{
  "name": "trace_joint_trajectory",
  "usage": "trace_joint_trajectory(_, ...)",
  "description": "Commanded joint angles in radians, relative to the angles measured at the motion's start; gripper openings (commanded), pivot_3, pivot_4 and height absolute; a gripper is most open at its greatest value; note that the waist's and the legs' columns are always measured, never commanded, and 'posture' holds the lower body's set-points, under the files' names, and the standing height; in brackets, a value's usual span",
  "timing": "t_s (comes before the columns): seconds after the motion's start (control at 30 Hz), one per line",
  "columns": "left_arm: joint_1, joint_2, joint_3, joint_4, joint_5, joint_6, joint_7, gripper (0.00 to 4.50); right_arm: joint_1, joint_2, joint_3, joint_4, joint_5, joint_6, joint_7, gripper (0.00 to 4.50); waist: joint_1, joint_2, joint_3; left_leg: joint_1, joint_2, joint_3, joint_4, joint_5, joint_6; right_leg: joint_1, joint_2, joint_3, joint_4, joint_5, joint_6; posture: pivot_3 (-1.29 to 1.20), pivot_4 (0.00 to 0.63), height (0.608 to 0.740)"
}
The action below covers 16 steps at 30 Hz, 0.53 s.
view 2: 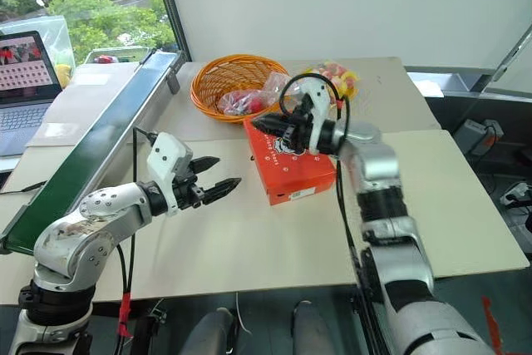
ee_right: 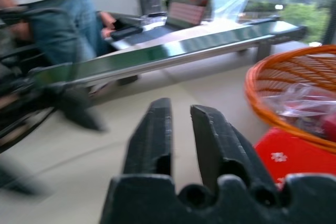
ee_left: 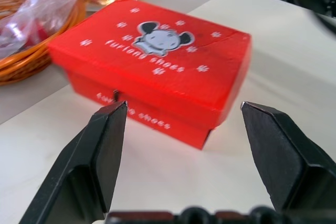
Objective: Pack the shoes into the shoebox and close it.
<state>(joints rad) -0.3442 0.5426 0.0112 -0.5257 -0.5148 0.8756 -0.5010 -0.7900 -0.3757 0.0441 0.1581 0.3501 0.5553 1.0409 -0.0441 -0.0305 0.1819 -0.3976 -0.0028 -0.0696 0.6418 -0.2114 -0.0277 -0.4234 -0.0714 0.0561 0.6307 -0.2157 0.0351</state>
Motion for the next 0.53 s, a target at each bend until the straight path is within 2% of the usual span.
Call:
trace_joint_trajectory(0.03, -0.015, 0.013, 0.005, -0.006, -0.006, -0.042, -0.038, 3.69, 0.102, -0.134, 0.038, -0.247, 0.005, 0.087, 0.027, 2.47, 0.002, 0.0, 0.0, -0.001, 0.0, 0.0, 0.001, 0.0, 0.0, 0.0, 0.0, 0.0, 0.0, 0.0, 0.0, 0.0, 0.15, 0.74)
trace_joint_trajectory(0.1, -0.006, 0.027, 0.015, -0.017, -0.006, -0.066, -0.062, 3.69, 0.16, -0.215, 0.043, -0.332, 0.005, 0.104, 0.036, 3.12, 0.004, 0.0, 0.0, -0.001, -0.001, 0.001, 0.001, 0.0, 0.0, 0.0, -0.002, 0.0, 0.0, 0.0, 0.001, 0.0, 0.15, 0.74)
trace_joint_trajectory(0.13, 0.004, 0.04, 0.017, -0.022, -0.005, -0.085, -0.083, 3.69, 0.178, -0.246, 0.04, -0.362, 0.011, 0.112, 0.038, 3.63, 0.004, 0.0, 0.0, -0.001, -0.001, 0.001, 0.002, 0.0, 0.0, 0.0, -0.001, 0.0, -0.001, 0.0, 0.002, 0.0, 0.15, 0.74)
trace_joint_trajectory(0.23, 0.028, 0.081, 0.015, -0.025, 0.011, -0.106, -0.115, 3.69, 0.206, -0.299, 0.011, -0.393, 0.042, 0.134, 0.035, 4.42, -0.005, 0.0, 0.0, 0.001, 0.0, 0.004, 0.001, 0.0, 0.0, 0.001, 0.0, 0.002, -0.001, -0.001, 0.002, 0.0, 0.15, 0.74)
trace_joint_trajectory(0.33, 0.038, 0.102, 0.022, -0.003, 0.016, -0.129, -0.136, 3.69, 0.22, -0.34, -0.016, -0.385, 0.048, 0.133, 0.022, 4.42, -0.002, -0.001, 0.0, 0.003, 0.002, 0.005, 0.001, 0.0, 0.0, 0.002, 0.002, 0.003, 0.0, -0.005, 0.008, 0.0, 0.15, 0.74)
trace_joint_trajectory(0.53, 0.027, 0.133, 0.048, 0.054, 0.036, -0.155, -0.14, 3.69, 0.188, -0.365, -0.042, -0.337, 0.032, 0.134, -0.029, 4.42, 0.002, -0.001, 0.0, 0.003, 0.002, 0.005, 0.002, 0.0, 0.0, 0.002, 0.002, 0.004, 0.0, -0.004, 0.008, 0.0, 0.15, 0.74)
